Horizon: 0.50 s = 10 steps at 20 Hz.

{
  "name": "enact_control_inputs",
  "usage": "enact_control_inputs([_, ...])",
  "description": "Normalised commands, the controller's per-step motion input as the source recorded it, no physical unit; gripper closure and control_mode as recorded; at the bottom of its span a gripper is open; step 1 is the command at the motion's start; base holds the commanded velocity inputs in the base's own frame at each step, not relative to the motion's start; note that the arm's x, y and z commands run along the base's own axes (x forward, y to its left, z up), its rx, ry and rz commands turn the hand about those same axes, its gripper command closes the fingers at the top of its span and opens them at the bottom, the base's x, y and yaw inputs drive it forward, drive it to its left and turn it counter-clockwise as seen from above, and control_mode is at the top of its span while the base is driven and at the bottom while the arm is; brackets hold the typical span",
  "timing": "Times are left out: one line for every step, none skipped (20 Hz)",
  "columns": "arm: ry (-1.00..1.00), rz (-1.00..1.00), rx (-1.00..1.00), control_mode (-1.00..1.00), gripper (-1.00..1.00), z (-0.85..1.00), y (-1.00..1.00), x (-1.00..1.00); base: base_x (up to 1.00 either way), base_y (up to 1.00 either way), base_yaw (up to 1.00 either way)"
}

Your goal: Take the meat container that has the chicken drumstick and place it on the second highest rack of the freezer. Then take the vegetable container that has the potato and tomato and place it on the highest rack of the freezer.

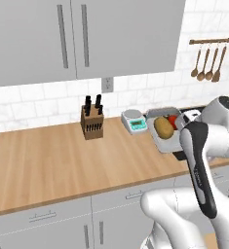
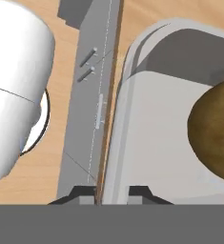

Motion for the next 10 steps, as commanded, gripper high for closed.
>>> enact_control_inputs([0.09, -0.26, 0.12, -1.0, 1.0, 0.91, 0.0, -0.84, 0.0, 0.0, 0.0])
enact_control_inputs([0.04, -0.07, 0.1, -1.0, 1.0, 0.61, 0.0, -0.76, 0.0, 0.0, 0.0])
enact_control_inputs([0.0, 0.0, 0.05, -1.0, 1.0, 0.45, 0.0, -0.66, 0.0, 0.0, 0.0])
enact_control_inputs([0.01, 0.0, 0.0, -1.0, 1.0, 0.46, 0.0, -0.46, 0.0, 0.0, 0.0])
enact_control_inputs([0.01, 0.0, 0.0, -1.0, 1.0, 0.49, 0.0, -0.41, 0.0, 0.0, 0.0])
enact_control_inputs([0.0, 0.0, 0.0, -1.0, 1.0, 0.51, 0.0, -0.42, 0.0, 0.0, 0.0])
enact_control_inputs([0.0, 0.0, 0.0, -1.0, 1.0, 0.39, 0.0, -0.52, 0.0, 0.0, 0.0])
enact_control_inputs([0.0, 0.0, 0.0, -1.0, 1.0, 0.31, 0.0, -0.58, 0.0, 0.0, 0.0])
enact_control_inputs([0.0, 0.0, 0.0, -1.0, 1.0, 0.18, 0.0, -0.66, 0.0, 0.0, 0.0])
enact_control_inputs([0.0, 0.0, 0.0, -1.0, 1.0, 0.0, 0.0, -0.79, 0.0, 0.0, 0.0])
